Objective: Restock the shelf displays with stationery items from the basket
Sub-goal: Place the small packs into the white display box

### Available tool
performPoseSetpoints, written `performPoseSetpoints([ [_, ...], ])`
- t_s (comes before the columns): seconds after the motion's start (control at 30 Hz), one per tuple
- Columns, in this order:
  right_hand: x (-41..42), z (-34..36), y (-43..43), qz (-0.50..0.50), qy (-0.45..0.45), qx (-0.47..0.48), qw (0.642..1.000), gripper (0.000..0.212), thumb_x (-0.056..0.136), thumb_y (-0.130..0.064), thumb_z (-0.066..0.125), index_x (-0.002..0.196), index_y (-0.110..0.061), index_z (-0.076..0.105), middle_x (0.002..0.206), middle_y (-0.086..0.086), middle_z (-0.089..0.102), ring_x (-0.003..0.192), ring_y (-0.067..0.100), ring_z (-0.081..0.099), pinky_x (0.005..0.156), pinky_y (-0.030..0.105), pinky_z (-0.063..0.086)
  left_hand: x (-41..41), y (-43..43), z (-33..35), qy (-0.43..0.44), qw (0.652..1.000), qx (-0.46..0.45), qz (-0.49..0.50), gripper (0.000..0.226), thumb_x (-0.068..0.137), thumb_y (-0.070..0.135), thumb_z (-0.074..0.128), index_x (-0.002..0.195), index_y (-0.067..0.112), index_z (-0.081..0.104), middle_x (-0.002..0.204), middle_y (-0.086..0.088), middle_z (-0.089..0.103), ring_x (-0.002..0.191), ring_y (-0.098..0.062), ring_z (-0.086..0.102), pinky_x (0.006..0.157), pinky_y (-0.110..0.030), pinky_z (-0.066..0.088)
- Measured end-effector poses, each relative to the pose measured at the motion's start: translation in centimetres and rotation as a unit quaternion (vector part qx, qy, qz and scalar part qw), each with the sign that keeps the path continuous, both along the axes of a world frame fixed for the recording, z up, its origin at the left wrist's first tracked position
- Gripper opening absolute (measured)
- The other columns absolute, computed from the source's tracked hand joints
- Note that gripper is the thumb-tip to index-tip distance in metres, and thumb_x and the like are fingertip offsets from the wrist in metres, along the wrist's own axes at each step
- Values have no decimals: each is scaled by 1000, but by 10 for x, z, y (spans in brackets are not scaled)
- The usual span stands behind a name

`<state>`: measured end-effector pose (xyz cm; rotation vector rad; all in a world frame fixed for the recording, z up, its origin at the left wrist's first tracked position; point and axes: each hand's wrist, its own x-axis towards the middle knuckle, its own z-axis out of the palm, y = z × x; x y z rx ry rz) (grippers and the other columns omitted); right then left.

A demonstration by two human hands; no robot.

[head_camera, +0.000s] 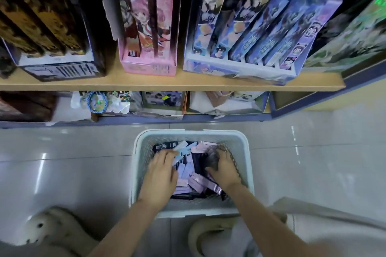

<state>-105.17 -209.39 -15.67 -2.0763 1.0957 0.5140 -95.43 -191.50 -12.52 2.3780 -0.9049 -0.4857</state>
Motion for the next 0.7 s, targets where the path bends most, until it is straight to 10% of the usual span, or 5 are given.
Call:
performPoseSetpoints([
  [0.23, 8, -5, -5, 72, 0, -47, 996, 50, 83, -29, 71, 126, -12, 49, 134, 9, 44, 121, 25, 45, 103, 27, 31, -3, -9, -40, 158, 973, 161, 55, 68, 95, 13, 47, 152, 14, 10, 159, -6, 3, 146, -24, 9, 119, -31, 8],
  [0.4, 15, -10, -9, 163, 27, -56, 985, 32, 89, -30, 63, 116, -13, 56, 130, 7, 51, 113, 25, 52, 98, 31, 41, -5, -2, -53, 158, 971, 161, 80, 61, 91, 8, 52, 146, 16, 27, 137, -14, 31, 121, -30, 45, 109, -38, 36],
  [0.6, 17, 3, -22, 132, -22, -44, 990, 21, 91, -19, 61, 108, -7, 63, 116, 8, 58, 97, 24, 62, 92, 34, 47, -6, -9, -43, 170, 973, 98, 119, 51, 90, 4, 56, 138, 9, 39, 131, -14, 35, 119, -27, 42, 107, -33, 33],
  [0.7, 11, 19, -24, 60, -93, -36, 993, 15, 89, -12, 63, 104, -7, 66, 103, 0, 57, 80, 11, 58, 70, 13, 47, -14, -21, -28, 205, 959, 18, 195, 37, 92, 6, 55, 128, 3, 44, 125, -13, 41, 109, -20, 45, 95, -24, 37],
])
